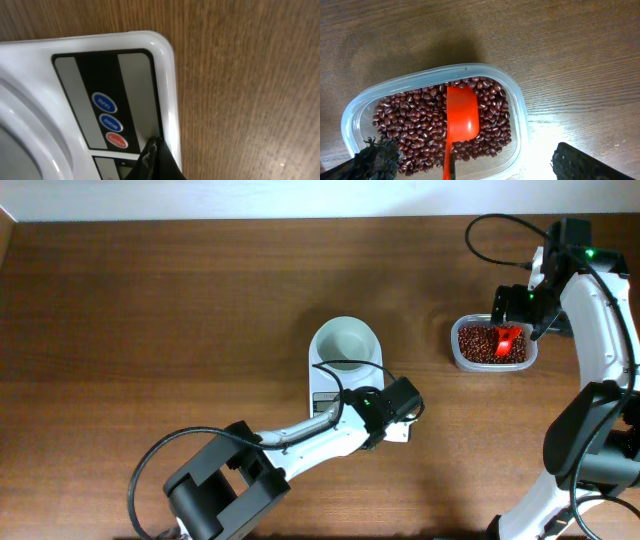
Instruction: Scoop item into bowl and weigh 50g on scale
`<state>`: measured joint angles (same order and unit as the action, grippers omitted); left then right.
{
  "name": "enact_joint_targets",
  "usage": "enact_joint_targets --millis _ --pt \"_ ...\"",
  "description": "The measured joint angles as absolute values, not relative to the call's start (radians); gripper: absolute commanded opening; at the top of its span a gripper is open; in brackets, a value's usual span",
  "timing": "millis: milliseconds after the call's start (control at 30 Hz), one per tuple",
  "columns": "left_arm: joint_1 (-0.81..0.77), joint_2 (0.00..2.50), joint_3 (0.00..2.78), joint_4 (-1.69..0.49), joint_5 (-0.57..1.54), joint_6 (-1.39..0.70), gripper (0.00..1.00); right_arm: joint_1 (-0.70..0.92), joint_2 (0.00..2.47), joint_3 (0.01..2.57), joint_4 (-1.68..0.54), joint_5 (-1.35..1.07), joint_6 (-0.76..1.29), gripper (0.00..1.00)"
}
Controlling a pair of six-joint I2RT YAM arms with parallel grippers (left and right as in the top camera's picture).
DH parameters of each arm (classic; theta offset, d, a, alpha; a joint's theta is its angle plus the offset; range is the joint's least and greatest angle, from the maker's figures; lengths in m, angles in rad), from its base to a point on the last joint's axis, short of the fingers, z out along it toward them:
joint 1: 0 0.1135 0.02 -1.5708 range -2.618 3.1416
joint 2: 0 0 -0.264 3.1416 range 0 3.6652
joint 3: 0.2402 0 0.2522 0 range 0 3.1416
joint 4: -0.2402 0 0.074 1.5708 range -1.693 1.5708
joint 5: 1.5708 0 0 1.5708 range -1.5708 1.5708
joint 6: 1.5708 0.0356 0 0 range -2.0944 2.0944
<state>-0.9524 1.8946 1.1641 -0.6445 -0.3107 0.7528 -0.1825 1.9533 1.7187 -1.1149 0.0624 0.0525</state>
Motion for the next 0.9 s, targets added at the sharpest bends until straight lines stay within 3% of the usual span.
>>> enact_joint_targets --millis 300,500,667,900 --pt "-0.953 1.742 1.138 -0.699 -0.101 0.704 0.0 -0.183 1.953 1.719 -1.114 0.062 0.052 0.99" --pt "-0.903 1.524 1.162 -0.713 -0.053 0.32 0.0 -0.183 1.953 1.719 -1.114 0.063 0.052 0.99" --pt "-0.612 1.423 1.163 -0.72 0.045 0.089 0.0 -0.183 1.953 1.719 -1.114 0.062 0.052 0.99" --pt "-0.141 1.423 1.164 -0.613 0.095 0.025 0.0 -0.183 1.953 1.719 -1.115 0.063 0.052 0.99"
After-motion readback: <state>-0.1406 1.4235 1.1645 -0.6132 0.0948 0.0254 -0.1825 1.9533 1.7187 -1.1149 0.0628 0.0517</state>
